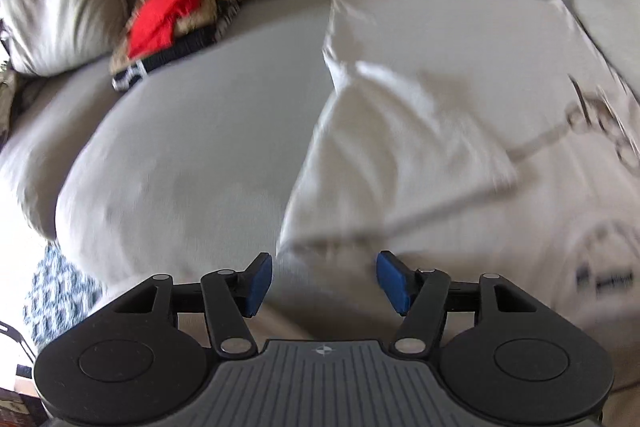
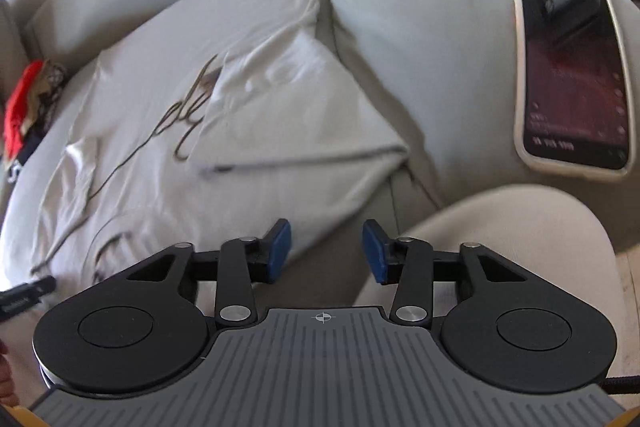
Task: Fold clothes
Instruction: 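Release the folded side and lift both open grippers over the shirt, then reach both grippers to the shirt's hem edge and grasp it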
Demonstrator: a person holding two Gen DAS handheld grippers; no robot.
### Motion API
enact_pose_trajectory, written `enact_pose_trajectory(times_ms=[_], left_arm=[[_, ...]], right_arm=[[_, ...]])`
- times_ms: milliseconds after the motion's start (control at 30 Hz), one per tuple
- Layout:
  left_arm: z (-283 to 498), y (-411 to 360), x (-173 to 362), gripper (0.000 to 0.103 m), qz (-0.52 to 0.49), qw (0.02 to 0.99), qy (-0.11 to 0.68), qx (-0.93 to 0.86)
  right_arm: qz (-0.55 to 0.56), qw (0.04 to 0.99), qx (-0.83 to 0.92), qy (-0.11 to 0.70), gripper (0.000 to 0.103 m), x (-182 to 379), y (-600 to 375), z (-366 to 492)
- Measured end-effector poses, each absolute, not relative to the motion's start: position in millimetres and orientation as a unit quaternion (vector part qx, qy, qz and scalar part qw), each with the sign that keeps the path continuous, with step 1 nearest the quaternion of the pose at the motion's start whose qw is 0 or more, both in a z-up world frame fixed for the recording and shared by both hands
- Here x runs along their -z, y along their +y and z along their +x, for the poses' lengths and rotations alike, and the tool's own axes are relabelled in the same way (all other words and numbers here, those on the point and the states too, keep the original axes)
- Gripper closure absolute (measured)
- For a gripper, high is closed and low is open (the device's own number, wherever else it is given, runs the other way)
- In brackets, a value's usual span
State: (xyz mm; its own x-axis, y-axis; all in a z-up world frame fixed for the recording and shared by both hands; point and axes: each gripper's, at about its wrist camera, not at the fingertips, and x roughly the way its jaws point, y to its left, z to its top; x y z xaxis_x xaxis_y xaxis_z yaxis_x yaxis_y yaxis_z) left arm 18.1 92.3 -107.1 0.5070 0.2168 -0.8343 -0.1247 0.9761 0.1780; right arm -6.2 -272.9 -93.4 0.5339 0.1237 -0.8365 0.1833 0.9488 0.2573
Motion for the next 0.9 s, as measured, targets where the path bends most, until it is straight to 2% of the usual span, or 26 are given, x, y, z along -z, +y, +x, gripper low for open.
enact_pose_trajectory(times_ms=[233, 300, 400, 600, 900], left_arm=[[-9.4, 77.5, 85.3, 0.039, -0.009, 0.893, 0.448, -0.051], [-7.2, 64.6, 85.8, 0.037, -0.001, 0.894, 0.447, -0.029], [-3.3, 48.2, 92.5, 0.037, 0.019, 0.893, 0.450, -0.011], [3.2, 30.4, 113.6, 0.036, 0.058, 0.881, 0.470, -0.006], [2.3, 38.4, 119.2, 0.033, 0.029, 0.880, 0.475, -0.013]], right_arm=[[0.181, 0.878, -0.028, 0.443, 0.055, 72.6, -255.4, -16.3], [0.165, 0.878, -0.047, 0.447, 0.056, 74.8, -242.5, -14.4], [0.155, 0.876, -0.077, 0.450, 0.065, 78.9, -224.9, -10.2], [0.135, 0.876, -0.090, 0.454, 0.065, 82.8, -210.0, -6.4], [0.137, 0.865, -0.077, 0.477, 0.064, 100.9, -216.9, -5.8]])
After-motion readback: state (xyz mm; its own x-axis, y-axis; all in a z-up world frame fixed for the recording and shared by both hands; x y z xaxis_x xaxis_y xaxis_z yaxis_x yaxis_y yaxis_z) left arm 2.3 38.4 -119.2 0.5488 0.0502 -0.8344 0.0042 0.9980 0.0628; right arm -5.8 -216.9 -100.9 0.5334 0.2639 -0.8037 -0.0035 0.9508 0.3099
